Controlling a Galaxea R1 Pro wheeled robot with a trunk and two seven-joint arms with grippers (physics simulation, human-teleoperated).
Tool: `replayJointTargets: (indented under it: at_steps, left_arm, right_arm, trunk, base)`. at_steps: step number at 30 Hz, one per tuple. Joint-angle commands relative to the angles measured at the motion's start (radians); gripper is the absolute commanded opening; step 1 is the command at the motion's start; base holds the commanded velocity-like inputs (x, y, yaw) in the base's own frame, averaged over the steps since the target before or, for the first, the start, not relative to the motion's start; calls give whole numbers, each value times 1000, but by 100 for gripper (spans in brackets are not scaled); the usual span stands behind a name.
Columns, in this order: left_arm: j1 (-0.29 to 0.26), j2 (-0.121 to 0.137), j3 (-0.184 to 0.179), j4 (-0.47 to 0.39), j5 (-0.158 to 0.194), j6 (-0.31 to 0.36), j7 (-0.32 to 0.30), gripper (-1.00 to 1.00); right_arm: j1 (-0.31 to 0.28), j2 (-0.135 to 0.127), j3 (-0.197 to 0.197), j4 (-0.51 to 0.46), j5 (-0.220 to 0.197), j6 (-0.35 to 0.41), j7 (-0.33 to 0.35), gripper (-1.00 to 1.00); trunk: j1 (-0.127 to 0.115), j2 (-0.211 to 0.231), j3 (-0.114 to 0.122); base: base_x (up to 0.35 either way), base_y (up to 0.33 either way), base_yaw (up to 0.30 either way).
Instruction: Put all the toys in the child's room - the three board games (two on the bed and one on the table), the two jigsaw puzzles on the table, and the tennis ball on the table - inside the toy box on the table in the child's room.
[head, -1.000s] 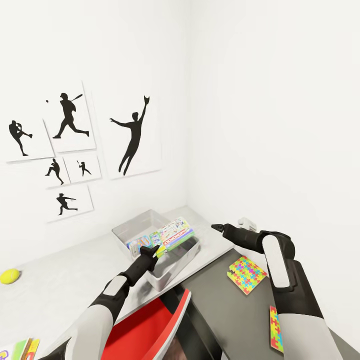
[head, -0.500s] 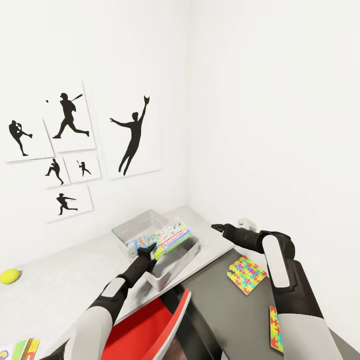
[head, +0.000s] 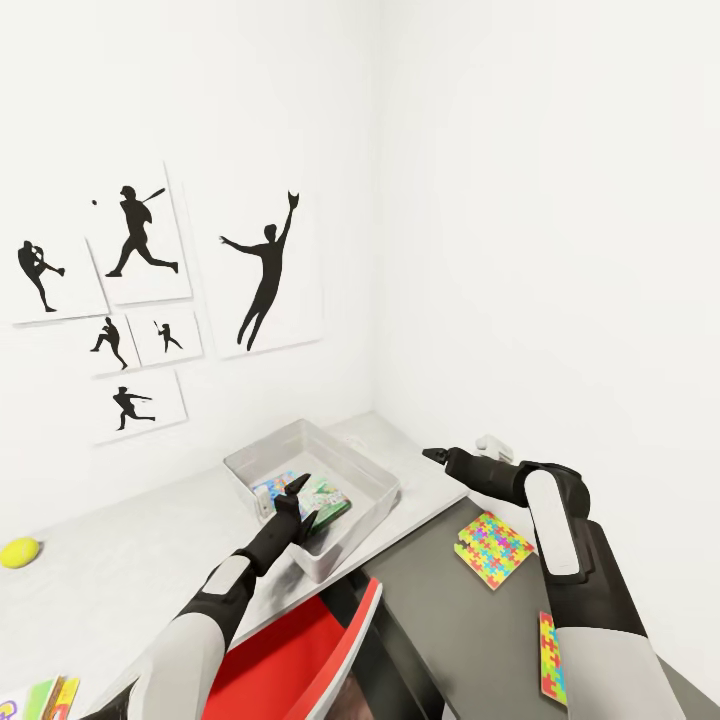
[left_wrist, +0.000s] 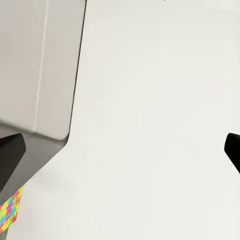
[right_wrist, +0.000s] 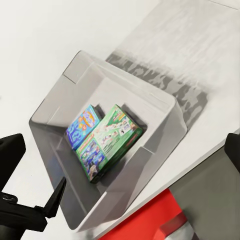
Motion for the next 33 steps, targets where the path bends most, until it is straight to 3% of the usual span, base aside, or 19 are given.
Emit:
replayJointTargets:
  at_steps: [1,27,31,33]
  left_arm:
    - [0,-1,5,0,4,8,0,100]
    - [0,-1,-3,-11,-4,25,-5,100]
    - [0,-1,-24,-26,-8,50,-6,100]
    - [0,3,-61,-67,-9,88,-6,100]
  right_arm:
    - [-1,1,-2,-1,-6,5,-4,100]
    - [-1,0,-2,-1,-6,5,-4,100]
    - [-1,0,-2,-1,-6,5,-4,100]
    - [-1,0,-2,0,-6,5,-4,100]
  trunk:
    - [0,-1,-1]
    - [0,-1,-1]
    - [0,-1,-1]
    - [0,-1,-1]
  base:
    - [0,0,0]
    - [0,0,0]
    - [0,0,0]
    - [0,0,0]
